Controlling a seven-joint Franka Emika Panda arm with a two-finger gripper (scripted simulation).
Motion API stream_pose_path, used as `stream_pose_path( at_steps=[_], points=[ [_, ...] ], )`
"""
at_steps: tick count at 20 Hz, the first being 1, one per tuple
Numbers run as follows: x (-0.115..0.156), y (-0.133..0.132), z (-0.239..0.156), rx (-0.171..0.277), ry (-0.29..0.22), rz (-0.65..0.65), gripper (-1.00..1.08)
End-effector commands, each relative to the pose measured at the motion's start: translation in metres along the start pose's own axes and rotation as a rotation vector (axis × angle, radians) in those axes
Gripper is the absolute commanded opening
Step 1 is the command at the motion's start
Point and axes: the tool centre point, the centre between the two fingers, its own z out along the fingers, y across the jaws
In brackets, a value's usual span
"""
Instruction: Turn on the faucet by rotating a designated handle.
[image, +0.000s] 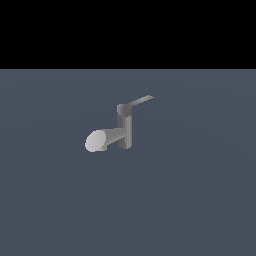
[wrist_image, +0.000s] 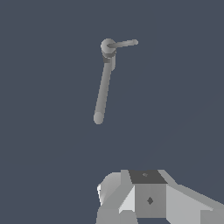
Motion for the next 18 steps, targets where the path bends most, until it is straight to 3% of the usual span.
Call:
stream_pose_path(
  at_steps=[1,18],
  points=[
    [0.000,0.000,0.000,0.000,0.000,0.000,-1.00],
    [0.012,0.006,0.007,0.027,-0.014,0.067,-1.00]
  ],
)
